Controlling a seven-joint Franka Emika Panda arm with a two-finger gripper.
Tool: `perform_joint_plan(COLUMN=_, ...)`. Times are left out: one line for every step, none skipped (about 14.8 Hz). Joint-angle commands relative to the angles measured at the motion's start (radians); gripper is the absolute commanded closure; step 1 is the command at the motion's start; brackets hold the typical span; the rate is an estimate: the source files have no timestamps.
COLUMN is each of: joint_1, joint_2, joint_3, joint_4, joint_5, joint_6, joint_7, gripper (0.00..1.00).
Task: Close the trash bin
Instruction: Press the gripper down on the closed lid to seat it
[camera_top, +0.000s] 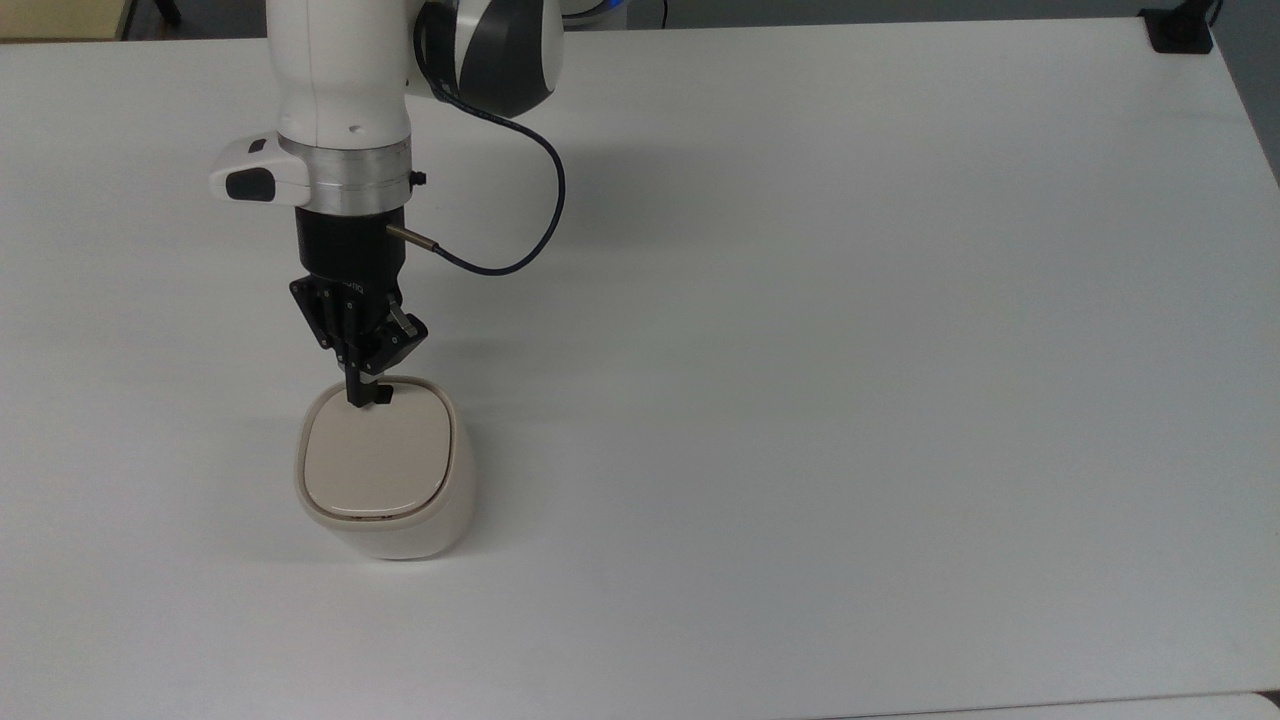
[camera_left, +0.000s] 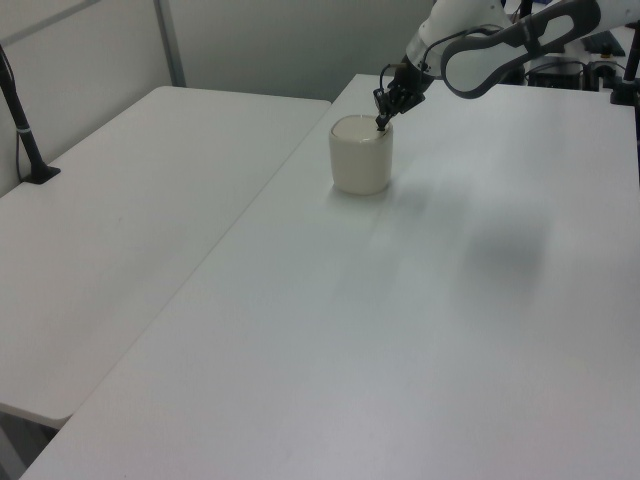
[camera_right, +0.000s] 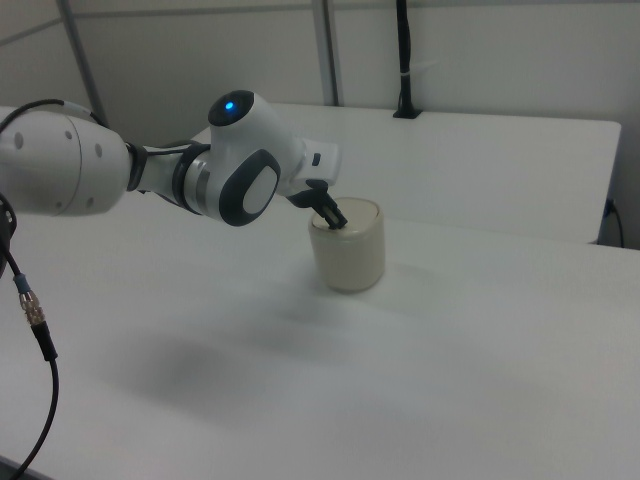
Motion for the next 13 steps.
perform_joint_plan(joint_1=-0.006, joint_2=-0.022, joint_3=0.005, joint_4=-0.013, joint_5=-0.003, joint_6=-0.016, joint_7=-0.003, gripper=1.00)
perform_joint_plan(joint_1=-0.006, joint_2=-0.024, joint_3=0.005, joint_4=-0.013, joint_5=-0.002, joint_6=-0.016, joint_7=-0.003, gripper=1.00)
perform_joint_plan(joint_1=-0.006, joint_2=-0.024, joint_3=0.005, joint_4=-0.013, joint_5=-0.002, joint_6=-0.016, joint_7=-0.003, gripper=1.00)
perform_joint_plan(joint_1=-0.006, joint_2=-0.025, joint_3=0.005, joint_4=-0.013, joint_5=-0.002, joint_6=-0.016, joint_7=-0.003, gripper=1.00)
perform_joint_plan(joint_1=-0.006, joint_2=-0.027, joint_3=0.005, joint_4=-0.013, joint_5=-0.002, joint_6=-0.016, joint_7=-0.003, gripper=1.00)
perform_joint_plan(joint_1=-0.006, joint_2=-0.027, joint_3=0.005, joint_4=-0.013, joint_5=-0.002, joint_6=-0.016, joint_7=-0.001, gripper=1.00)
perform_joint_plan(joint_1=-0.006, joint_2=-0.028, joint_3=0.005, joint_4=-0.013, joint_5=0.000, joint_6=-0.016, joint_7=-0.001, gripper=1.00)
perform_joint_plan(joint_1=-0.006, joint_2=-0.031, joint_3=0.005, joint_4=-0.013, joint_5=0.000, joint_6=-0.016, joint_7=-0.001, gripper=1.00)
perform_joint_plan(joint_1=-0.006, joint_2=-0.036, joint_3=0.006, joint_4=-0.013, joint_5=0.000, joint_6=-0.017, joint_7=-0.001, gripper=1.00)
perform_joint_plan(joint_1=-0.006, joint_2=-0.050, joint_3=0.006, joint_4=-0.013, joint_5=0.001, joint_6=-0.020, joint_7=-0.001, gripper=1.00)
perform_joint_plan(joint_1=-0.006, joint_2=-0.070, joint_3=0.006, joint_4=-0.013, joint_5=0.001, joint_6=-0.042, joint_7=-0.001, gripper=1.00)
perform_joint_plan(joint_1=-0.006, joint_2=-0.099, joint_3=0.006, joint_4=-0.013, joint_5=0.004, joint_6=-0.102, joint_7=-0.001, gripper=1.00)
perform_joint_plan(joint_1=-0.006, joint_2=-0.123, joint_3=0.008, joint_4=-0.013, joint_5=0.007, joint_6=-0.133, joint_7=-0.001, gripper=1.00)
